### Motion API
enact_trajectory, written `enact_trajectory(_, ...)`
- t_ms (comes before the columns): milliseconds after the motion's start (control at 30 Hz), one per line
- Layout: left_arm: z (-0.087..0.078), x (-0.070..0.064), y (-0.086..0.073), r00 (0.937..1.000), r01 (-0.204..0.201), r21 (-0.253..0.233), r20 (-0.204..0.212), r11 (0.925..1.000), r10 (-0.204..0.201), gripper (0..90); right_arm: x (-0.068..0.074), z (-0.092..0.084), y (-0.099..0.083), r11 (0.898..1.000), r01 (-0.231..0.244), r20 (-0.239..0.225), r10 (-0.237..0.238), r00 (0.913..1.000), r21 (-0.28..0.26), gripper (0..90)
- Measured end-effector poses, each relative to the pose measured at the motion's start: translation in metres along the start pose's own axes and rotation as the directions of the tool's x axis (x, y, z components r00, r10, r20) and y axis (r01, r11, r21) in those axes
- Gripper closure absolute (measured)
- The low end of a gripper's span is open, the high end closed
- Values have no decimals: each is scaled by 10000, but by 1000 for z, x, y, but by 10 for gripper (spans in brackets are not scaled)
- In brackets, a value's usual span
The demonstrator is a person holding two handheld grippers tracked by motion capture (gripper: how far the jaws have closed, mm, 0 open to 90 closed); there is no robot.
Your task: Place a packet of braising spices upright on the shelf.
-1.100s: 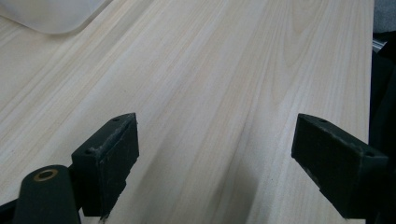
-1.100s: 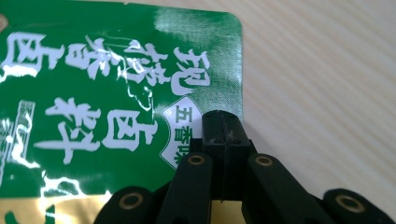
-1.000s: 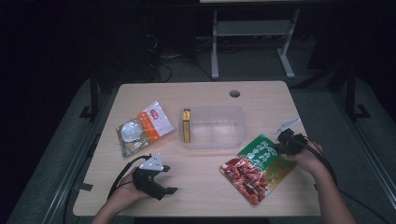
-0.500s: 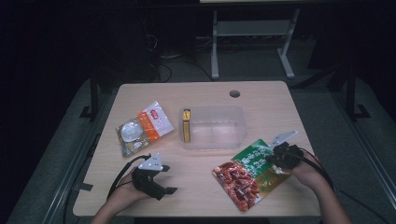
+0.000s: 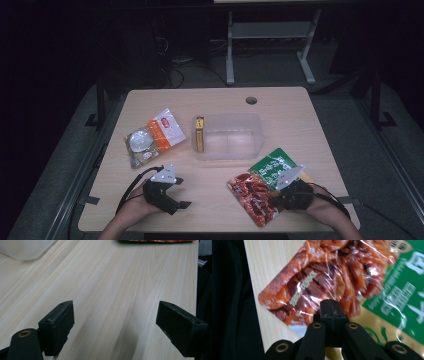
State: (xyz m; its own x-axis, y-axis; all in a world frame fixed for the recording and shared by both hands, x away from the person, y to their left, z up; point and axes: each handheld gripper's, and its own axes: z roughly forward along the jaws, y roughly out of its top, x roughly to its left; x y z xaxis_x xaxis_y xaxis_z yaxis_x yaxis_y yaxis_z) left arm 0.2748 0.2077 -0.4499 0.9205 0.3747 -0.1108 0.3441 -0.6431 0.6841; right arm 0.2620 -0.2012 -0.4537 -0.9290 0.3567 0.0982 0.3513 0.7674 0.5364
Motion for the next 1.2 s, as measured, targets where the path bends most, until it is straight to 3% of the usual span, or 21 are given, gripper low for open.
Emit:
enact_trajectory(267, 1, 0, 0, 10000, 20, 21, 42, 10000, -20, 146, 5, 12, 17, 9992, 399, -95, -399, 9992, -37, 900)
enact_trajectory(433, 3, -1, 0, 10000, 35, 60, 62, 10000, -35, 146, 8, 19, 26, 9974, 712, 100, -711, 9974, -97, 900)
enact_trajectory(533, 3, -1, 0, 10000, 11, 50, 59, 10000, -11, 145, 5, 20, 28, 9956, 846, 31, -845, 9964, -415, 900)
enact_trajectory(567, 2, -1, 0, 10000, -2, 33, 44, 10000, 2, 146, 2, 18, 27, 9961, 754, 105, -750, 9971, -460, 900)
enact_trajectory(633, 2, -1, 0, 10000, -9, 9, 43, 10000, 9, 146, -9, 6, 22, 9969, 6, 548, 37, 9985, -784, 900)
enact_trajectory(667, 2, 0, -1, 10000, -18, 28, 35, 10000, 18, 146, -21, -3, 13, 9959, -462, 1272, 558, 9903, -775, 900)
enact_trajectory(700, 1, 0, -1, 10000, -15, 38, 28, 10000, 15, 146, -27, -6, 9, 9956, -596, 1604, 707, 9845, -729, 900)
enact_trajectory(733, 1, 0, -1, 10000, -15, 38, 28, 10000, 15, 146, -27, -6, 9, 9956, -596, 1604, 707, 9845, -729, 900)
enact_trajectory(800, 1, 0, -1, 10000, -10, 28, 10, 10000, 10, 146, -35, -10, 0, 9919, -997, 1999, 1138, 9732, -792, 900)
enact_trajectory(833, 1, 0, -1, 10000, -2, 32, 20, 10000, 2, 146, -40, -11, -6, 9900, -1203, 2049, 1332, 9697, -741, 900)
enact_trajectory(933, 2, 0, -1, 10000, -2, 55, 25, 10000, 2, 146, -42, -8, -8, 9892, -1295, 1938, 1407, 9709, -693, 900)
enact_trajectory(1000, 3, -1, 0, 10000, 25, 50, 49, 10000, -26, 145, -42, -6, -7, 9893, -1297, 1764, 1397, 9744, -666, 900)
enact_trajectory(1033, 3, -1, 0, 10000, 13, 92, 66, 10000, -14, 145, -39, -2, -3, 9901, -1203, 1505, 1302, 9800, -729, 900)
enact_trajectory(1200, 4, -1, 0, 10000, -56, 138, 51, 9999, 56, 146, -32, 6, 7, 9932, -907, 1264, 994, 9870, -728, 900)
